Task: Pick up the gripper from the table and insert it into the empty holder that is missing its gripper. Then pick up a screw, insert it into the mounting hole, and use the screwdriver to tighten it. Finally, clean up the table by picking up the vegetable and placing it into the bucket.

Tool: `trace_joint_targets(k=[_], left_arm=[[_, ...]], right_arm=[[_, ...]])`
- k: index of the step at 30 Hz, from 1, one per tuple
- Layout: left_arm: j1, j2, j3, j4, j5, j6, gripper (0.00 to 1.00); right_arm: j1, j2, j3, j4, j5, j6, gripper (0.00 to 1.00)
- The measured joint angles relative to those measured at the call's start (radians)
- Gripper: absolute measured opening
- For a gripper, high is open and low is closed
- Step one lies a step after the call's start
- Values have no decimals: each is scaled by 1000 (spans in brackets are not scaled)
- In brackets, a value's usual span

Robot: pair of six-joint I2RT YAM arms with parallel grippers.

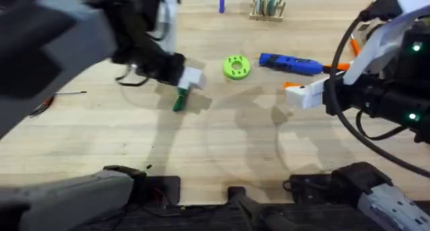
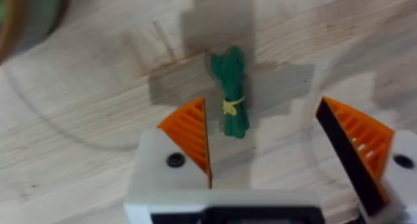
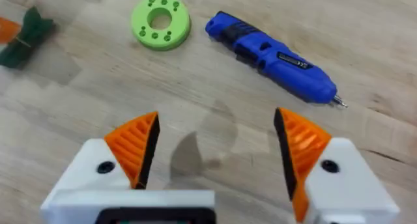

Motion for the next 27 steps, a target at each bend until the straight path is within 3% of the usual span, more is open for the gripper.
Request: trace_joint_targets(k=[4,10,23,25,27], left_arm=[[-70,103,2,-6,-65,-104,985],[-80,193,2,-20,-118,-212,991],[-93,278,2,8,-161,-258,839],[-96,280,2,17,-154,-263,655],[-99,280,3,26,-153,-264,341]], right_arm=[[0,0,0,-4,0,0,991],[0,0,0,-4,0,0,992],[0,0,0,-4,0,0,990],[0,0,0,-4,0,0,991],[0,0,0,-4,0,0,991]])
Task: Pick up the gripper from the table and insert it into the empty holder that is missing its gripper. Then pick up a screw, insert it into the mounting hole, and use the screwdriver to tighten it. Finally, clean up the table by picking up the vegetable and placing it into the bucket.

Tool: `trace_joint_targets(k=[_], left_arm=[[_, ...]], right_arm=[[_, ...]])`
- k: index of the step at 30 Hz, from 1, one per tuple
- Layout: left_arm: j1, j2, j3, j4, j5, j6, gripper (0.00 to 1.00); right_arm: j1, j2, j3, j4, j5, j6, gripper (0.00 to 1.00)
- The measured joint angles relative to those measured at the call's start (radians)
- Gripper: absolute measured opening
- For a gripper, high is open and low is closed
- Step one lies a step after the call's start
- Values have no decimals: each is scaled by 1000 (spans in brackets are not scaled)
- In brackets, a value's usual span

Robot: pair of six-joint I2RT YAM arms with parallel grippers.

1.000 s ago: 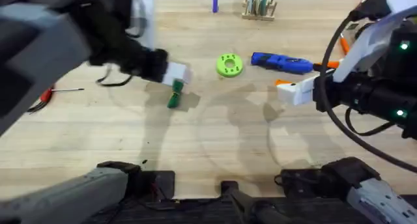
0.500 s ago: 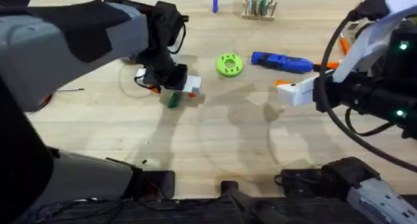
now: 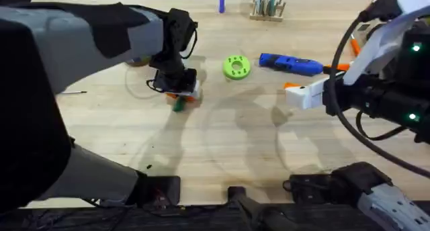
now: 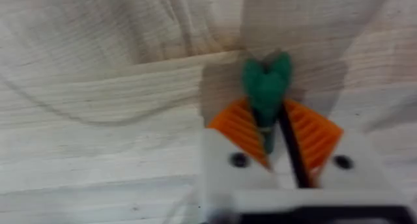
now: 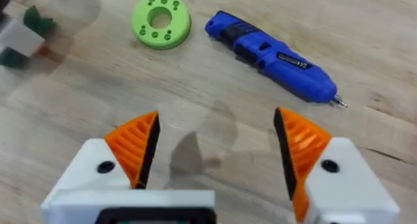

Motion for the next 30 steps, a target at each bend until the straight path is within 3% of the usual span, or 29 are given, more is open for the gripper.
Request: trace_joint_targets(k=[2,3,10,14,22,30], left_arm=[[-1,-3,3,2,-1,2,52],[-1,-4,3,7,-5,0,21],[2,-25,11,-19,-12,0,15],[27,-113,93,-69,-30,0,14],[181,-281,311,-94,-97,86,13],[375,-236,324,53,-114,148,11]], right_arm=[[0,0,0,0,0,0,991],[0,0,0,0,0,0,991],[0,0,0,0,0,0,991],[0,0,0,0,0,0,990],[0,0,0,0,0,0,992],[0,0,0,0,-20,1,992]])
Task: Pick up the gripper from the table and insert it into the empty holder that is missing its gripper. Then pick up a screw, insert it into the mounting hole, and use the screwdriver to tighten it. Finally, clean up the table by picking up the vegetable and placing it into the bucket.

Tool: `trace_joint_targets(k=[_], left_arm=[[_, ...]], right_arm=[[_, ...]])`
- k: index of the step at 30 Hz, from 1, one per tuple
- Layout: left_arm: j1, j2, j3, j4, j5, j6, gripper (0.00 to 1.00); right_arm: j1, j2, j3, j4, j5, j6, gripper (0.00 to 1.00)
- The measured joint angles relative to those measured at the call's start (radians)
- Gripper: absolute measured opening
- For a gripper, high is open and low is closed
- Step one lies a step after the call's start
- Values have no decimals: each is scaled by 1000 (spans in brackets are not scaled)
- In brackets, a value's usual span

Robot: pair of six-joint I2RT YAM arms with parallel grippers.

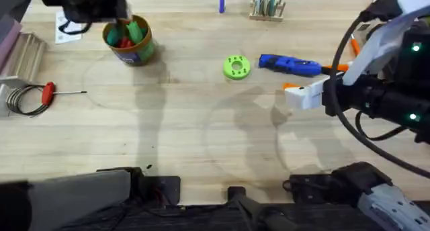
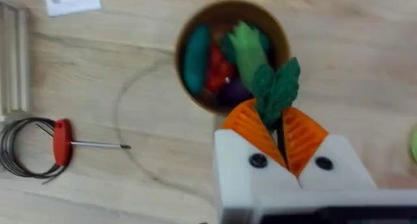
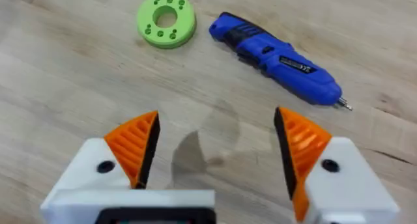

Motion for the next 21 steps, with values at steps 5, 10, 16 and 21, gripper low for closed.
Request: trace_joint_targets(k=[5,10,16,21], left_arm=[[74,95,0,130,10,10,11],[76,193,0,182,28,10,10],[75,237,0,195,29,11,10],[75,235,0,168,29,17,726]], right_arm=[[0,0,0,0,-8,0,991],[0,0,0,0,-10,0,991],[0,0,0,0,-10,0,992],[0,0,0,0,-10,0,991]])
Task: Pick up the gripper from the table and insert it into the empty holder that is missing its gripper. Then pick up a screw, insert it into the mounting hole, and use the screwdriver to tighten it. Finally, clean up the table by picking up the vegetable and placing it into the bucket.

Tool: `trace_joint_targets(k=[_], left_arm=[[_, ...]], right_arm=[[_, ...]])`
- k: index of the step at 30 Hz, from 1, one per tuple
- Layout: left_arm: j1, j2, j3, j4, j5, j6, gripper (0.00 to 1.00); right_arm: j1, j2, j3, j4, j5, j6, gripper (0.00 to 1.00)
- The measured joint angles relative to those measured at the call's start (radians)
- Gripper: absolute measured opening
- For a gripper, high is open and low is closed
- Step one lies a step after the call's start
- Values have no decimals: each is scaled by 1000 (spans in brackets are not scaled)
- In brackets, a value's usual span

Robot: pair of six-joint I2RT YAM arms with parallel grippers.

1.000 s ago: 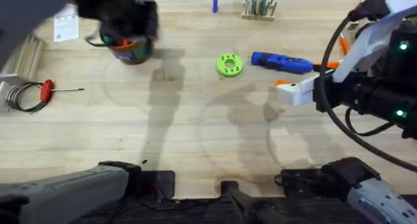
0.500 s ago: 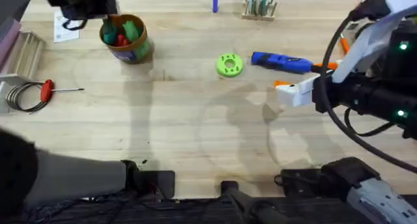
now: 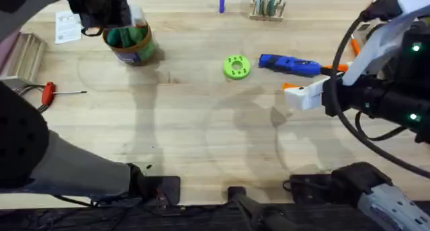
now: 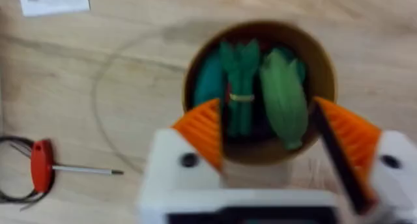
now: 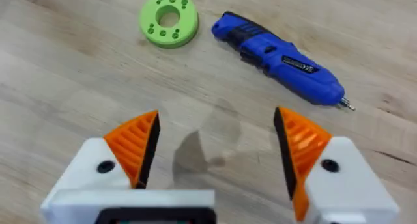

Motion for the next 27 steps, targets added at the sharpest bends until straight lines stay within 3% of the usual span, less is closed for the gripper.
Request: trace_joint_targets(k=[1,3,10,13,20,23,27], left_arm=[[0,-2,0,-26,0,-1,905],[0,-14,0,-78,3,-2,978],[0,-186,-1,-261,7,-2,985],[0,-297,-25,-290,29,0,985],[-10,-604,-282,-294,147,0,985],[-61,-693,-387,-280,185,0,985],[-175,-738,-454,-262,211,0,985]], right_arm=[[0,0,0,0,0,0,991],[0,0,0,0,0,0,992],[0,0,0,0,-3,0,991],[0,0,0,0,-3,0,991],[0,0,0,0,-3,0,991],[0,0,0,0,-3,0,991],[0,0,0,0,-3,0,991]])
